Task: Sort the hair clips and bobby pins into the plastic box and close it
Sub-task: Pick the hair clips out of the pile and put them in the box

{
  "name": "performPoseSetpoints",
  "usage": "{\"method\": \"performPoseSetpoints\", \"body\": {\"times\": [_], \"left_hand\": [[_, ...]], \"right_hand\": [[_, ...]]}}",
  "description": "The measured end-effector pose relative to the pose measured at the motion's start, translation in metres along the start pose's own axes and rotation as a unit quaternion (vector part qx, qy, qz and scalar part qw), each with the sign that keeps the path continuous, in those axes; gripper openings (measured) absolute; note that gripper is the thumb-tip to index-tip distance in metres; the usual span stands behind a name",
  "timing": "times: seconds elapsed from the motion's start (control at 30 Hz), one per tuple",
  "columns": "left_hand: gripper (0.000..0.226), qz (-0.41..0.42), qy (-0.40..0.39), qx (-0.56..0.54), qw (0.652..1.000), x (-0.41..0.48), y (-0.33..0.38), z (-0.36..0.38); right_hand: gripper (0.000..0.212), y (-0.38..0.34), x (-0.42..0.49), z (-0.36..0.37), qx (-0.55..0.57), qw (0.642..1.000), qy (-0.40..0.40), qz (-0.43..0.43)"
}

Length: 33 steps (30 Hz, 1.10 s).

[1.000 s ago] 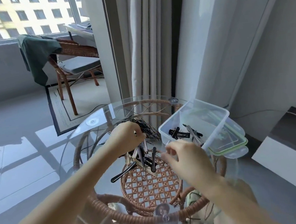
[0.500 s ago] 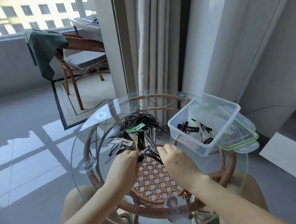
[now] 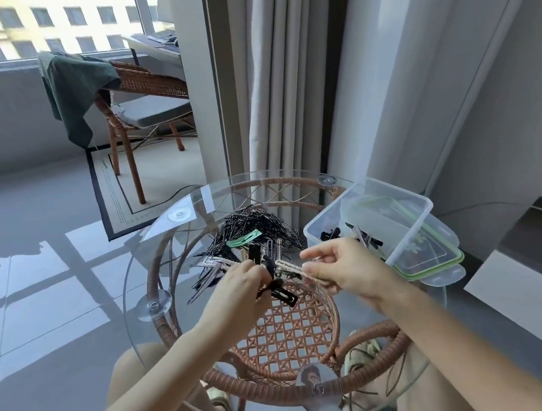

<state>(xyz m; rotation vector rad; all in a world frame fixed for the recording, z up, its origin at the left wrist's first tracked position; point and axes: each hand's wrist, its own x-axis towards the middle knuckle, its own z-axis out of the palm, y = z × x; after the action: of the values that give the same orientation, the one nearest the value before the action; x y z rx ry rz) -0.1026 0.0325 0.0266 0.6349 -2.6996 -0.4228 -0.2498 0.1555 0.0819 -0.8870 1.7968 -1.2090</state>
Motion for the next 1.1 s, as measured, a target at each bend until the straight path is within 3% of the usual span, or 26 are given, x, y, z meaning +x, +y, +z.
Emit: {"method": "performPoseSetpoints", "body": {"times": [0.13,0.2,0.33,0.47,0.57,0.67,0.73,0.83,0.97,1.1], "left_hand": [[0.022,0.078,-0.049,0.047,0.995,0.005,0.0,0.013],[0.028,0.094,-0.054,0.073,0.991,0.01,-0.002,0.014],[0.037,0.093,-0.085,0.119,0.985,0.018,-0.003,0.012],[0.035,0.108,-0.082,0.173,0.976,0.026,0.0,0.009],[0.024,0.113,-0.07,0.18,0.975,0.02,0.002,0.012],[0.011,0.102,-0.058,0.16,0.98,0.01,0.005,0.015],[0.016,0.085,-0.055,0.147,0.984,0.005,0.002,0.017],[0.015,0.026,0.0,0.079,0.996,-0.001,-0.008,0.01],[0.013,-0.075,0.106,0.011,0.991,-0.01,-0.021,-0.011],[0.016,-0.217,0.089,0.032,0.971,-0.015,-0.043,-0.022]], "right_hand": [[0.024,-0.013,-0.005,-0.029,0.106,0.993,-0.035,0.029],[0.023,-0.016,-0.004,-0.048,0.098,0.995,0.009,0.0],[0.02,-0.01,0.009,-0.077,-0.12,0.972,0.19,-0.069],[0.026,-0.001,0.016,-0.079,-0.362,0.903,0.225,-0.06],[0.02,-0.001,0.01,-0.06,-0.428,0.84,0.288,-0.169],[0.012,-0.002,0.002,-0.025,-0.407,0.831,0.252,-0.283],[0.014,0.007,0.004,0.002,-0.412,0.84,0.192,-0.297],[0.024,0.025,0.021,0.036,-0.433,0.857,0.139,-0.241],[0.035,0.034,0.047,0.059,-0.477,0.854,0.138,-0.157],[0.031,0.035,0.059,0.065,-0.463,0.869,0.113,-0.134]]}}
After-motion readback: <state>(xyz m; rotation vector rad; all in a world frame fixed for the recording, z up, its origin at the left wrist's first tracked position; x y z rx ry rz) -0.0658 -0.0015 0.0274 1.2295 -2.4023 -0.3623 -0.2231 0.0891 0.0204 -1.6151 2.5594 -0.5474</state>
